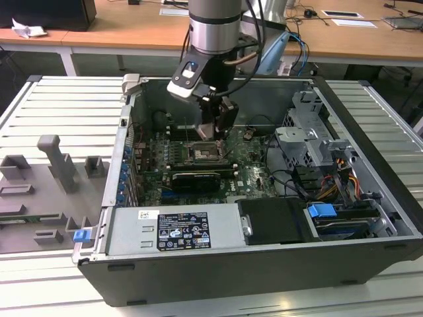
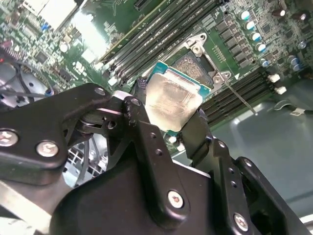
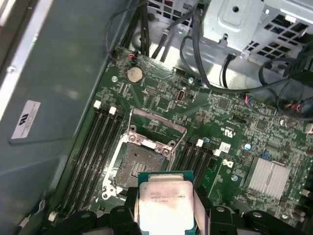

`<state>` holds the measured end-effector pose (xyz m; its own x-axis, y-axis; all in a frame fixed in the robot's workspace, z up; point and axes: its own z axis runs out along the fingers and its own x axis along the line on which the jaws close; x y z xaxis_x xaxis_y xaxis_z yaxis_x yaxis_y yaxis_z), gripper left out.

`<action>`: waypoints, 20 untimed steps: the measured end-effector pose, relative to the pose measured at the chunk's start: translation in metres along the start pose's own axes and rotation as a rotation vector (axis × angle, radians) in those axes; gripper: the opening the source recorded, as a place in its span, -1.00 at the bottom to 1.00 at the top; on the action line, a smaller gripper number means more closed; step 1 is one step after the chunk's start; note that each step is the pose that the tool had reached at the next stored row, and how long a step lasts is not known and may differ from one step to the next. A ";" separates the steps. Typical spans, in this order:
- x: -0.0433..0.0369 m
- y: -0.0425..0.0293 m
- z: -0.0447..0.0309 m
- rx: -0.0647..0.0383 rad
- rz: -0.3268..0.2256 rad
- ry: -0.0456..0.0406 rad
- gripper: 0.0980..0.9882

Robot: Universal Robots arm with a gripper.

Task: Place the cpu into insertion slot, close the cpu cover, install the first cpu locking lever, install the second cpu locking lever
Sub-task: 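Place the cpu into insertion slot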

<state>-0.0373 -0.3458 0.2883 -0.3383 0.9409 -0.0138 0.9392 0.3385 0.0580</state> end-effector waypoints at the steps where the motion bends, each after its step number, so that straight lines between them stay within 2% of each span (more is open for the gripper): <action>1: 0.0001 -0.0001 0.0018 0.001 0.014 -0.0008 -0.02; 4: 0.0002 -0.0004 0.0068 0.003 0.058 -0.0030 -0.02; 6: 0.0002 -0.0007 0.0123 0.004 0.115 -0.0059 -0.02; 9: 0.0003 -0.0009 0.0155 0.005 0.160 -0.0085 -0.02; 10: 0.0003 -0.0010 0.0182 0.005 0.198 -0.0106 -0.02; 16: 0.0006 -0.0017 0.0306 0.009 0.301 -0.0159 -0.02; 20: 0.0051 -0.0006 0.0383 0.013 0.322 -0.0166 -0.02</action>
<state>-0.0373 -0.3410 0.2499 -0.0224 0.9997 -0.0130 0.9985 0.0230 0.0491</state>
